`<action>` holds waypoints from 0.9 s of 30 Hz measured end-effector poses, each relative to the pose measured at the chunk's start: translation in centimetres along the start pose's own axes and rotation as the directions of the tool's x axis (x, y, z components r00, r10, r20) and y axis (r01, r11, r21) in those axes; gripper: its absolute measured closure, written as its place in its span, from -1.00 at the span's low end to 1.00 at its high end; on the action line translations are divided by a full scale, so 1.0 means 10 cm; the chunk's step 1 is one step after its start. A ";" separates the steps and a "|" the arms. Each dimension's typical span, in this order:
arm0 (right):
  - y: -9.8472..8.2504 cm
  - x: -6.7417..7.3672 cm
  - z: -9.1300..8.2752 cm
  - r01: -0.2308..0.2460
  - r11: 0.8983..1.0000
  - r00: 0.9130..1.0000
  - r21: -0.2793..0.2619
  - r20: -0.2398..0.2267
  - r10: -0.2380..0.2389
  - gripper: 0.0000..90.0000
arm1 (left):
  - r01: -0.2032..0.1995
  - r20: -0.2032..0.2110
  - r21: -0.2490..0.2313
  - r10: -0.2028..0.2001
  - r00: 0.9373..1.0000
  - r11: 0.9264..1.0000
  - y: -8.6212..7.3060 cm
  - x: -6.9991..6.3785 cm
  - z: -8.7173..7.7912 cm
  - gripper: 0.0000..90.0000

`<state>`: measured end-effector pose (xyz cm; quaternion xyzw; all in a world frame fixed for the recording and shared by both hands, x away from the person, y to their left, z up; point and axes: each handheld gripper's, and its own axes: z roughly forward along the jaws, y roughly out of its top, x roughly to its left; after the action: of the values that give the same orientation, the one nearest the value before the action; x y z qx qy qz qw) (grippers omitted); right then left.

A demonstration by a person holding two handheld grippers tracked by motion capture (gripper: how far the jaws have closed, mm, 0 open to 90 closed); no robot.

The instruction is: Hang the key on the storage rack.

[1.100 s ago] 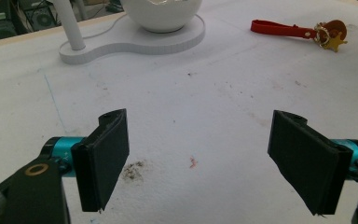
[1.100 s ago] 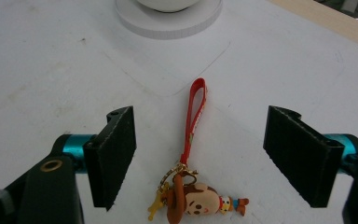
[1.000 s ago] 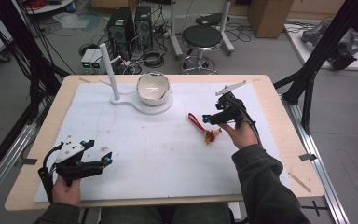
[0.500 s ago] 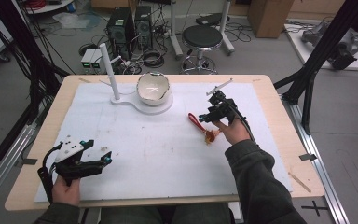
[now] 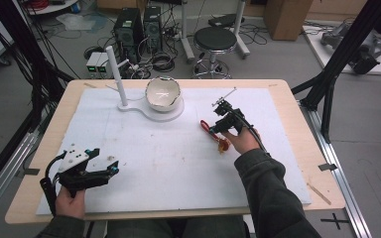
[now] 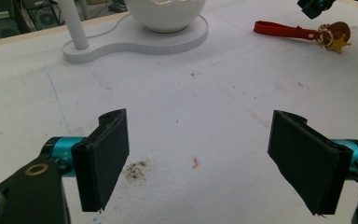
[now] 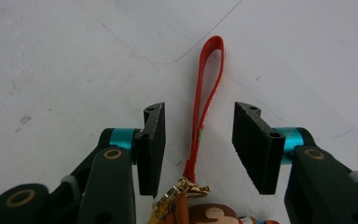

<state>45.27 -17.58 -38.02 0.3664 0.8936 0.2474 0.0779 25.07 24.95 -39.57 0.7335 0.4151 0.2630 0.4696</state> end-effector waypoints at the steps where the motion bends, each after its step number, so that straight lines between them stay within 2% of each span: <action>1: 0.00 0.00 0.02 -0.004 1.000 1.000 0.004 -0.007 0.004 0.26 | -0.001 0.000 -0.001 0.001 1.000 1.000 0.00 0.00 0.00 -0.54; 11: -0.01 0.02 0.14 0.007 0.999 1.000 0.053 -0.014 -0.006 0.38 | 0.006 0.000 -0.010 -0.006 1.000 1.000 0.00 0.00 0.00 -0.53; 14: -0.02 0.03 0.19 0.014 0.997 1.000 0.082 -0.005 -0.013 0.40 | 0.005 0.001 -0.009 -0.005 1.000 1.000 0.00 0.00 0.00 -0.53; 27: -0.02 0.03 0.27 0.012 0.992 1.000 0.124 0.004 -0.012 0.60 | 0.003 0.000 -0.005 -0.003 1.000 1.000 0.00 0.00 0.00 -0.53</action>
<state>45.82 -16.48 -40.43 0.3656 0.9092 0.1904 0.0586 25.03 24.97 -39.57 0.7317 0.4157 0.2632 0.4718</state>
